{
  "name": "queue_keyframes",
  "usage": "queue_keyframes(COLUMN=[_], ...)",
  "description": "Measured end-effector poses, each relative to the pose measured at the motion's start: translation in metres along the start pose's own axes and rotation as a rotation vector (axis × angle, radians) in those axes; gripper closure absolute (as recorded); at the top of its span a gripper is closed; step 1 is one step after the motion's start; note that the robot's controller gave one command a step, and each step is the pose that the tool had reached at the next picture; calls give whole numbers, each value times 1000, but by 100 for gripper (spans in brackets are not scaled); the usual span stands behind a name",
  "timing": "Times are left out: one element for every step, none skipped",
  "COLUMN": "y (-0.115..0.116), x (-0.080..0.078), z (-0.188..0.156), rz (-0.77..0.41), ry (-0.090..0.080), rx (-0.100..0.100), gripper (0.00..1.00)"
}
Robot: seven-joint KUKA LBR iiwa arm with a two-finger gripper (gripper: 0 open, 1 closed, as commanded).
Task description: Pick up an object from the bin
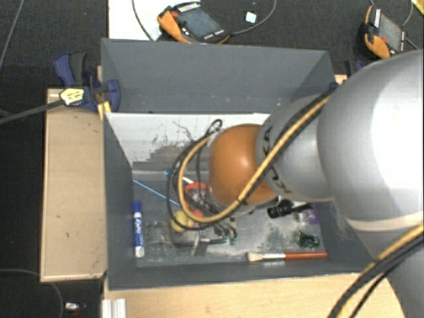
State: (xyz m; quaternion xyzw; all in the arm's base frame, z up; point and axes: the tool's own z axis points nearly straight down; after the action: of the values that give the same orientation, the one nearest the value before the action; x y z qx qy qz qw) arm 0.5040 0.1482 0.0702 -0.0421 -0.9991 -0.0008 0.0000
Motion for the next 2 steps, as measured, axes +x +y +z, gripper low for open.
queue_keyframes(y=[0,-27], x=[1,19], z=[-43,-30], rz=[65,176], ry=[-14,-1], rx=[-6,0], gripper=[0,0])
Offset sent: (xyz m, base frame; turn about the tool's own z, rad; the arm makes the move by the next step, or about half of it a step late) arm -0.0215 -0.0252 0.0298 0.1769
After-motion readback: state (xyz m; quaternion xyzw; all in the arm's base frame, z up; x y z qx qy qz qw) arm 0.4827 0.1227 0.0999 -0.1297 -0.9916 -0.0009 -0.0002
